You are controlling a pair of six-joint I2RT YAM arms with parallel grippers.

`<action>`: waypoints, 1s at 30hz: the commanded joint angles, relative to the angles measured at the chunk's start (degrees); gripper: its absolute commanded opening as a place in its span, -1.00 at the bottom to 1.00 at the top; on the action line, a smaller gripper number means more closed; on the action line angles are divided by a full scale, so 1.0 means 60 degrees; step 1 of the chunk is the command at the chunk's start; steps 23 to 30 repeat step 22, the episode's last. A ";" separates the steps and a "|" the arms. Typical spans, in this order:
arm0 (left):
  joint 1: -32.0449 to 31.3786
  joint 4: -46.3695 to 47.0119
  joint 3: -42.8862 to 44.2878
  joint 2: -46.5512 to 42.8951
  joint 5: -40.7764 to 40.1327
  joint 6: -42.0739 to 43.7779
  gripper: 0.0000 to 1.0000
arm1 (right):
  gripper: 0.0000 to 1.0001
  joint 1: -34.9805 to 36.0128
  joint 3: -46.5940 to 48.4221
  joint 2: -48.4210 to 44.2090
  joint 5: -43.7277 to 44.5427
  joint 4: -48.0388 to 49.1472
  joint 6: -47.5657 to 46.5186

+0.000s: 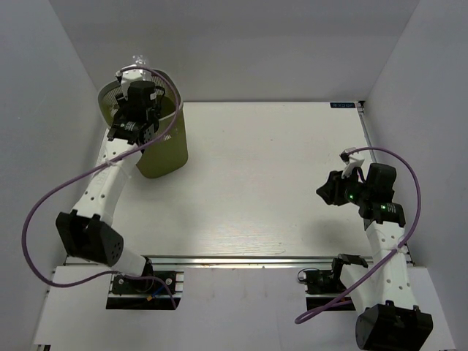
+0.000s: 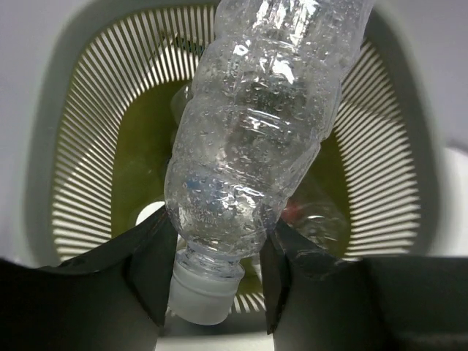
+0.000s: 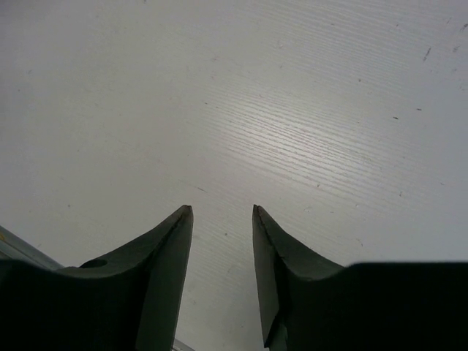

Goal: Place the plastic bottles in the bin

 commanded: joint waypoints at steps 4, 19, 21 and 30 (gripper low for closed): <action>0.0323 -0.0066 0.0497 0.0386 0.0219 -0.0222 0.81 | 0.59 -0.0013 -0.0033 -0.0211 -0.0103 -0.0035 -0.0373; -0.0029 0.2099 -0.2428 -0.3332 1.2444 0.2211 1.00 | 0.81 -0.0013 0.0949 0.0668 0.1302 -0.0138 0.0682; -0.0131 0.2205 -0.3557 -0.3801 1.2539 0.2006 1.00 | 0.81 0.0002 0.1051 0.0610 0.1376 -0.0095 0.0579; -0.0131 0.2422 -0.3908 -0.4195 1.2843 0.2005 1.00 | 0.81 -0.0013 0.1051 0.0566 0.1333 -0.0065 0.0637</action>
